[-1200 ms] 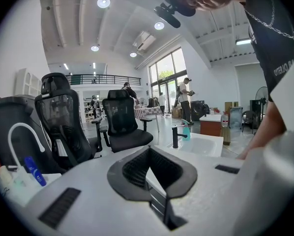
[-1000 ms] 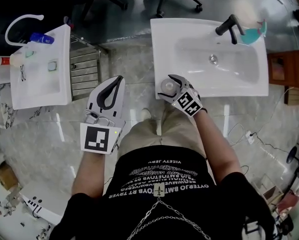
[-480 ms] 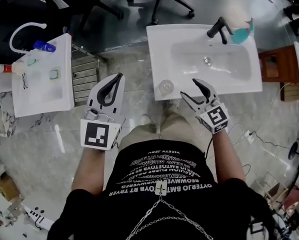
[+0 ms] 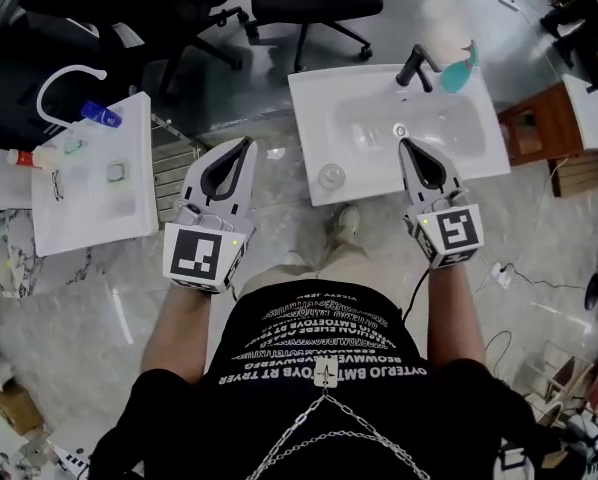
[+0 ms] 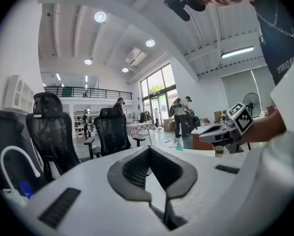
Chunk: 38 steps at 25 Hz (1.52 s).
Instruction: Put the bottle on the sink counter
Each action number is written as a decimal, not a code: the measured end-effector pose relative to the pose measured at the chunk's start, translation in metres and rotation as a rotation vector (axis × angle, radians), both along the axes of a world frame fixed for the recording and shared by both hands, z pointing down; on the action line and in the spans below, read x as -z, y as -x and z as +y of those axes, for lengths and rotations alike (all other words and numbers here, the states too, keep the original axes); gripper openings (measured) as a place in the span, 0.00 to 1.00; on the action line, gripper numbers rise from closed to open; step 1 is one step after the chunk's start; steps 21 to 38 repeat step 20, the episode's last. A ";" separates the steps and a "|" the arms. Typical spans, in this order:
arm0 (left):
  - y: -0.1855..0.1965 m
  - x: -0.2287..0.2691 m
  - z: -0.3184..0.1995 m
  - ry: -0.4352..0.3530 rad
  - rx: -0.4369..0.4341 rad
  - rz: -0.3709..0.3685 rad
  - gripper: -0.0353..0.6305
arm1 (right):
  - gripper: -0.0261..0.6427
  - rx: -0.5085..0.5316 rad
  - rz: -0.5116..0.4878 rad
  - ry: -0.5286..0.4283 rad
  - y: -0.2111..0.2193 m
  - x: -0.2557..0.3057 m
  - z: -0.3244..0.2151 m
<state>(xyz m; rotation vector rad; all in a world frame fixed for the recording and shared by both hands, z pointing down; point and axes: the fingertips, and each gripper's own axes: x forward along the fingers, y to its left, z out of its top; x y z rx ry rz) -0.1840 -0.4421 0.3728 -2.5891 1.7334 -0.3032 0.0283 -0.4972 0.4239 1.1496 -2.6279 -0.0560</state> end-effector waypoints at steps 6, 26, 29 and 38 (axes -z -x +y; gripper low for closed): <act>0.006 0.018 0.021 -0.042 -0.025 0.038 0.06 | 0.03 -0.053 0.047 -0.032 -0.002 0.029 0.028; -0.020 0.019 0.044 -0.042 -0.053 0.062 0.06 | 0.03 -0.032 0.121 -0.055 -0.008 0.049 0.067; -0.020 0.019 0.044 -0.042 -0.053 0.062 0.06 | 0.03 -0.032 0.121 -0.055 -0.008 0.049 0.067; -0.020 0.019 0.044 -0.042 -0.053 0.062 0.06 | 0.03 -0.032 0.121 -0.055 -0.008 0.049 0.067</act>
